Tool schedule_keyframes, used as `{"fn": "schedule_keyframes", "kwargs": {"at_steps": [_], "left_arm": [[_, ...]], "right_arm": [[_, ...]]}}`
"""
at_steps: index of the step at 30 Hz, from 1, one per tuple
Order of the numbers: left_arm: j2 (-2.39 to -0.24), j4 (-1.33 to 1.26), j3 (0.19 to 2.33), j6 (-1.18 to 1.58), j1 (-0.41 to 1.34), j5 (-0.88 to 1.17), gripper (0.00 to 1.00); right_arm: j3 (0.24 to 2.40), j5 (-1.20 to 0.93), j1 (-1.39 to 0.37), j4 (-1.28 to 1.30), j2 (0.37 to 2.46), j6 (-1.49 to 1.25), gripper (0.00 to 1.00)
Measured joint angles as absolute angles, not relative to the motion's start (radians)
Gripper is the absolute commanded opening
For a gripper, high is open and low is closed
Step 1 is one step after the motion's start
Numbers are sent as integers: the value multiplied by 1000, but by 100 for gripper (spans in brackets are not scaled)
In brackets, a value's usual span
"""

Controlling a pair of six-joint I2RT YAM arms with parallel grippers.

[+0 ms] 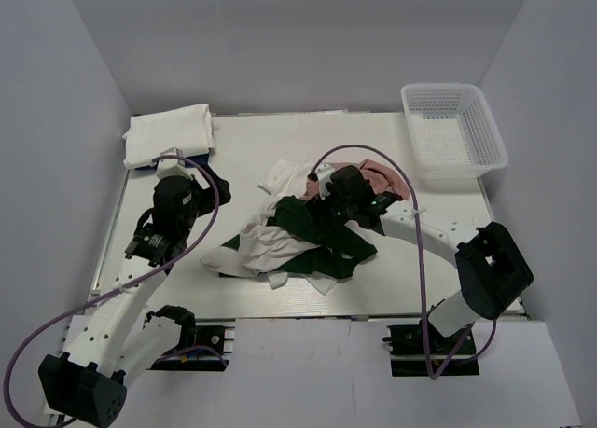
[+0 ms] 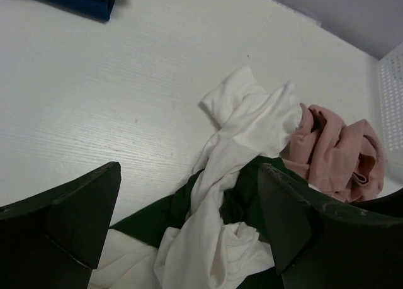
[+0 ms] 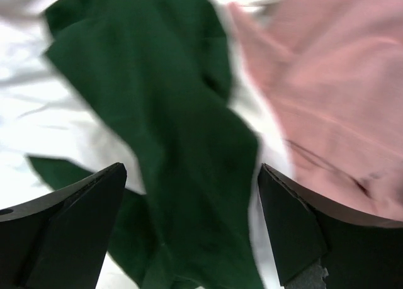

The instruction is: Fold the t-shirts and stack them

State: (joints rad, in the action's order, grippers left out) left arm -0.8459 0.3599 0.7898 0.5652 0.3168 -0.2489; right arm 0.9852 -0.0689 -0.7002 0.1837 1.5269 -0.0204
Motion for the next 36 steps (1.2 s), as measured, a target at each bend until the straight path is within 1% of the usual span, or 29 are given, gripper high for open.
{"fn": "schedule_keyframes", "kwargs": {"at_steps": [4, 8, 10, 11, 12, 13, 14, 15, 16, 17, 18, 22, 25, 30, 33, 36], "left_arm": [[-883, 366, 782, 565, 317, -246, 99], [-895, 369, 782, 565, 317, -246, 99], [-894, 370, 782, 566, 317, -247, 99], [-894, 373, 782, 566, 317, -247, 99], [-893, 376, 782, 567, 317, -247, 99], [-891, 380, 782, 567, 317, -247, 99], [-888, 383, 782, 567, 317, -247, 99], [-883, 386, 782, 567, 317, -247, 99], [-877, 388, 782, 569, 317, -248, 99], [-870, 389, 782, 570, 317, -250, 99], [-863, 390, 782, 571, 317, -253, 99], [-835, 392, 780, 576, 317, -268, 99], [-826, 389, 780, 577, 317, -274, 99], [-825, 388, 776, 577, 317, -277, 99], [-826, 389, 775, 577, 317, -278, 99], [-826, 389, 775, 577, 317, -278, 99]], "right_arm": [[958, -80, -751, 178, 1527, 16, 90], [932, -17, -784, 160, 1544, 30, 90], [921, 42, -799, 127, 1556, 33, 88], [916, 78, -808, 114, 1560, 34, 84], [912, 110, -816, 101, 1565, 34, 75], [912, 157, -824, 91, 1571, 33, 54], [912, 206, -831, 73, 1578, 30, 47], [912, 247, -838, 57, 1584, 19, 44], [913, 287, -843, 44, 1592, 7, 38], [913, 318, -846, 34, 1599, 2, 11], [913, 346, -849, 26, 1607, 1, 0], [952, 396, -857, 53, 1618, -46, 0], [986, 397, -860, 56, 1587, -56, 0], [1010, 392, -855, 27, 1393, -105, 0], [1100, 414, -828, -6, 1327, -142, 0], [1234, 439, -766, -26, 1335, -149, 0]]}}
